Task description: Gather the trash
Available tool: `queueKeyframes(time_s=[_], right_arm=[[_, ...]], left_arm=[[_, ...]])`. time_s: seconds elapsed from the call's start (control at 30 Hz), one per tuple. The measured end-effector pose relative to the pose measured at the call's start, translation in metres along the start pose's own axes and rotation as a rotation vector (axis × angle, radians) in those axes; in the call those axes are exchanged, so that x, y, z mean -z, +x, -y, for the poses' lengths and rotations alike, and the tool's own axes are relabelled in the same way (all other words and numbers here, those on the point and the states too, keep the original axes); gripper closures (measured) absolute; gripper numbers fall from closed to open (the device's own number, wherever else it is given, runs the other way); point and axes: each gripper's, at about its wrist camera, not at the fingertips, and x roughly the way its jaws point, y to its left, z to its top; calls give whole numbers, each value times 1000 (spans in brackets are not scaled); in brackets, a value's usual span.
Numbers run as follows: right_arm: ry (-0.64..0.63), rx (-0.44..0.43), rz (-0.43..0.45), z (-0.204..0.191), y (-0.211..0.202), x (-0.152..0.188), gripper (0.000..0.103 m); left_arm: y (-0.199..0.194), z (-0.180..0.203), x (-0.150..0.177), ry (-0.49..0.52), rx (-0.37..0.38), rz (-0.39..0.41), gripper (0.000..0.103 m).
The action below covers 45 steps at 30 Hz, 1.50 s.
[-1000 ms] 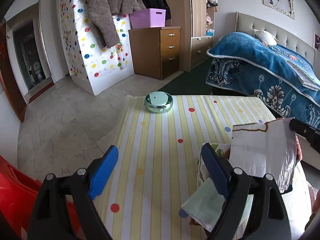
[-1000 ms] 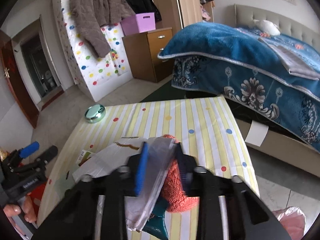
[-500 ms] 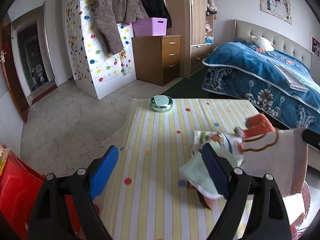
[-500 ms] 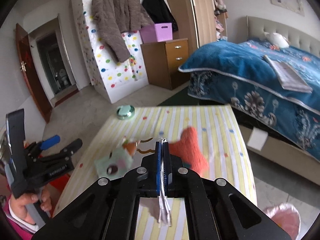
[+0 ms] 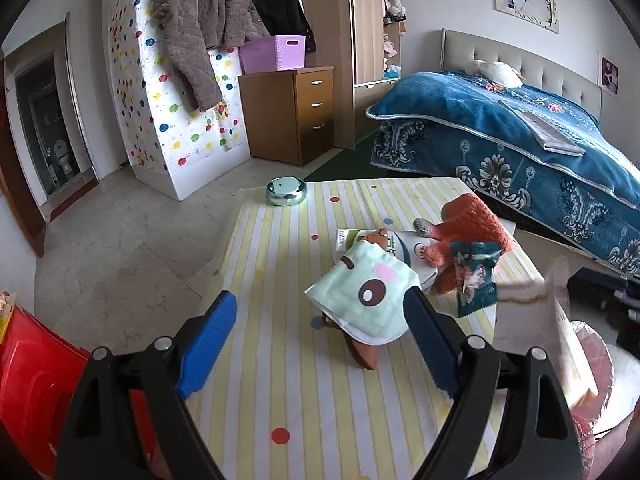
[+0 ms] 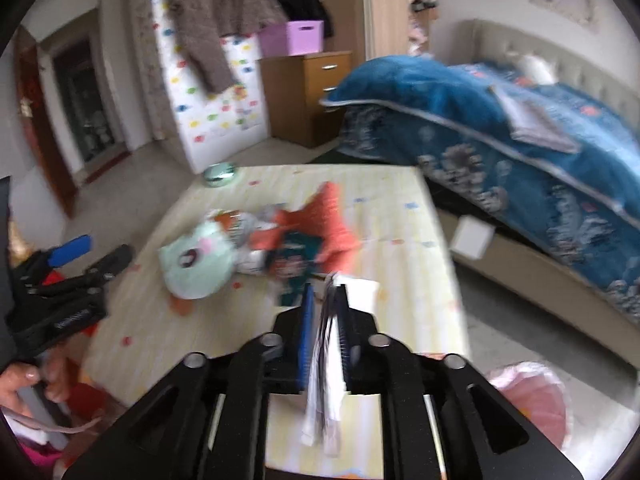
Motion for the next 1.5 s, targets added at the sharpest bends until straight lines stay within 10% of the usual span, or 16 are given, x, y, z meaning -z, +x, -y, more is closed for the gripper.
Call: queueKeyframes(time_s=[0.13,1.0,1.3,1.5], right_arm=[[-42,12,12,-3,1,4,65],[73,196,-163,-14,56,74,36],[42,155,-122,-6,37,78,95],[21,178,-24,-2,9,65,98]], left_arm=[[3,-5,1,-10,-17,-7,20],[29,-7,26,-18,-18,-92,20],[27,-10,30,-23,4,-93,20],[27,-8,30,-16,32,-90,16]])
